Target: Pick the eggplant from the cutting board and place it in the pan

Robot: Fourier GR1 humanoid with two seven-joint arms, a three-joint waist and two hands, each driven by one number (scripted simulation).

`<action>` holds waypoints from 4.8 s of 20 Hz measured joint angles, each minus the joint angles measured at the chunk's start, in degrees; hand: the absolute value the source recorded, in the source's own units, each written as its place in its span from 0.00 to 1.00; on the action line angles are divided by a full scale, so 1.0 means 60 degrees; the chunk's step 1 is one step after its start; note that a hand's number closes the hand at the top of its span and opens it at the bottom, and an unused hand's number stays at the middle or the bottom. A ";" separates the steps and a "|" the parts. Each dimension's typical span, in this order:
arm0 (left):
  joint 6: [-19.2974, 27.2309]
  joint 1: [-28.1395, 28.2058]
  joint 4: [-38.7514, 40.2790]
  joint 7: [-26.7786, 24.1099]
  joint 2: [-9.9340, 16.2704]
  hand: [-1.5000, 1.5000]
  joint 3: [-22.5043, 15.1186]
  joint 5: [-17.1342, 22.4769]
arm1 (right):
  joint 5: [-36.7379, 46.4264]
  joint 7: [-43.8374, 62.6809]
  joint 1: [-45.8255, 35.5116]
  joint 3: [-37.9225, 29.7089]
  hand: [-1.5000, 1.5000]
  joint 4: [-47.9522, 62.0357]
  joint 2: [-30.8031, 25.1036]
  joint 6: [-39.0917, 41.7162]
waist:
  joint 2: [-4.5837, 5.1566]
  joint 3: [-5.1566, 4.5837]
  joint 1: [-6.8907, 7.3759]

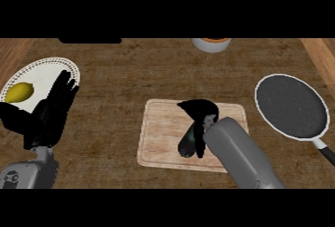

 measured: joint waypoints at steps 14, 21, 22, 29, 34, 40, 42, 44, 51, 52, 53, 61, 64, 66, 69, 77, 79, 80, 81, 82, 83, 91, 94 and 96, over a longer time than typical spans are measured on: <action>-0.0164 -0.0218 0.0140 -0.0002 -0.0111 0.50 0.0135 -0.0180 | 0.0395 -0.1610 -0.0261 0.0266 1.00 0.0980 -0.0070 -0.1545 | -0.0119 -0.0067 -0.0007; -0.0067 -0.0150 0.0009 0.0162 -0.0286 0.50 0.0074 -0.0333 | 0.0582 -0.1844 0.0239 0.0157 1.00 0.0225 -0.0185 -0.2210 | -0.0091 -0.0024 -0.0042; -0.0062 -0.0086 -0.0009 0.0166 -0.0295 0.50 0.0107 -0.0315 | 0.0696 -0.1806 0.0646 0.0343 1.00 -0.0347 -0.0283 -0.2276 | -0.0093 -0.0016 -0.0087; -0.0090 0.0273 -0.0152 0.0187 -0.0076 0.50 0.0437 -0.0220 | 0.1972 -0.1797 0.2906 0.1501 1.00 -0.4390 -0.1846 -0.3376 | -0.0192 0.0003 -0.0507; -0.0036 0.0384 -0.0230 0.0226 -0.0077 0.50 0.0525 -0.0197 | 0.2836 -0.1578 0.3743 0.1518 1.00 -0.7507 -0.3043 -0.4165 | -0.0226 0.0004 -0.0690; -0.0131 0.0461 -0.0336 0.0158 -0.0127 0.50 0.0443 -0.0213 | 0.2844 -0.1029 0.5209 0.0666 1.00 -1.1417 -0.4342 -0.3760 | -0.0120 0.0007 -0.0480; -0.0135 0.0195 -0.0285 0.0322 -0.0107 0.50 0.0432 -0.0219 | 0.2593 -0.0845 0.5511 0.0168 1.00 -1.2258 -0.4511 -0.3406 | -0.0079 0.0009 -0.0373; -0.0224 0.0108 -0.0212 0.0282 -0.0085 0.50 0.0450 -0.0207 | 0.2257 -0.0809 0.5819 -0.0497 1.00 -1.2778 -0.4611 -0.3236 | -0.0047 0.0012 -0.0285; -0.0177 0.0005 -0.0232 0.0247 -0.0304 0.50 0.0263 -0.0389 | 0.0840 -0.1426 0.5272 -0.3163 1.00 -1.1712 -0.4580 -0.3204 | 0.0012 0.0018 -0.0094; -0.0147 -0.0103 -0.0157 0.0268 -0.0337 0.50 0.0225 -0.0440 | 0.0552 -0.1669 0.5165 -0.3602 1.00 -1.1423 -0.4669 -0.3206 | 0.0016 0.0018 -0.0091; -0.0260 -0.0002 -0.0209 0.0188 -0.0269 0.50 0.0314 -0.0355 | 0.0431 -0.1942 0.5114 -0.3896 1.00 -1.1068 -0.4682 -0.3349 | 0.0017 0.0017 -0.0070; -0.0236 -0.0297 0.0048 0.0221 -0.0358 0.50 0.0301 -0.0462 | -0.0469 -0.4385 0.3891 -0.5807 1.00 -0.7141 -0.5091 -0.4332 | 0.0047 0.0021 0.0037; -0.0328 -0.0148 0.0017 0.0076 -0.0451 0.50 0.0232 -0.0448 | -0.0442 -0.5444 0.3327 -0.6057 1.00 -0.5340 -0.5229 -0.4847 | 0.0055 0.0023 0.0080; -0.0356 -0.0203 0.0035 0.0158 -0.0438 0.50 0.0257 -0.0416 | -0.0364 -0.6276 0.3080 -0.6058 1.00 -0.4173 -0.5173 -0.5303 | 0.0063 0.0024 0.0102; -0.0412 -0.0255 0.0046 0.0118 -0.0413 0.50 0.0299 -0.0400 | -0.0272 -0.7331 0.2421 -0.6006 1.00 -0.2397 -0.5115 -0.5774 | 0.0078 0.0027 0.0155; -0.0333 -0.0288 -0.0084 0.0284 -0.0494 0.50 0.0245 -0.0499 | 0.0487 -0.9351 0.0979 -0.5884 1.00 0.1888 -0.4977 -0.7347 | 0.0094 0.0033 0.0221; -0.0424 -0.0364 0.0015 0.0231 -0.0442 0.50 0.0325 -0.0422 | 0.0513 -0.9289 0.0670 -0.6030 0.00 0.2805 -0.4926 -0.7475 | 0.0116 0.0034 0.0250; -0.0467 -0.0355 -0.0020 0.0236 -0.0429 0.50 0.0322 -0.0397 | 0.0517 -0.9073 0.0502 -0.6117 0.00 0.3210 -0.4933 -0.7442 | 0.0126 0.0035 0.0285; -0.0483 -0.0306 0.0013 0.0169 -0.0459 0.50 0.0294 -0.0416 | 0.0543 -0.8968 0.0375 -0.6162 0.00 0.3605 -0.4957 -0.7399 | 0.0131 0.0035 0.0293; -0.0445 -0.0231 -0.0036 0.0117 -0.0533 0.50 0.0224 -0.0470 | 0.0534 -0.8943 0.0290 -0.6218 0.00 0.3988 -0.4945 -0.7368 | 0.0134 0.0036 0.0303; -0.0441 -0.0196 -0.0089 0.0107 -0.0565 0.50 0.0205 -0.0469 | 0.0518 -0.9003 0.0159 -0.6286 0.00 0.4390 -0.5033 -0.7272 | 0.0140 0.0040 0.0316; -0.0436 -0.0415 0.0012 0.0241 -0.0525 0.50 0.0286 -0.0469 | -0.0091 -1.0413 -0.0479 -0.7025 0.00 0.6309 -0.5323 -0.6806 | 0.0158 0.0051 0.0300; -0.0490 -0.0277 -0.0027 0.0175 -0.0522 0.50 0.0277 -0.0467 | -0.0816 -1.0996 -0.0576 -0.7672 0.00 0.6537 -0.5588 -0.6120 | 0.0143 0.0053 0.0260; -0.0476 -0.0217 -0.0166 0.0252 -0.0516 0.50 0.0260 -0.0478 | -0.1339 -1.1241 -0.0588 -0.8138 0.00 0.6712 -0.5884 -0.5449 | 0.0122 0.0052 0.0219</action>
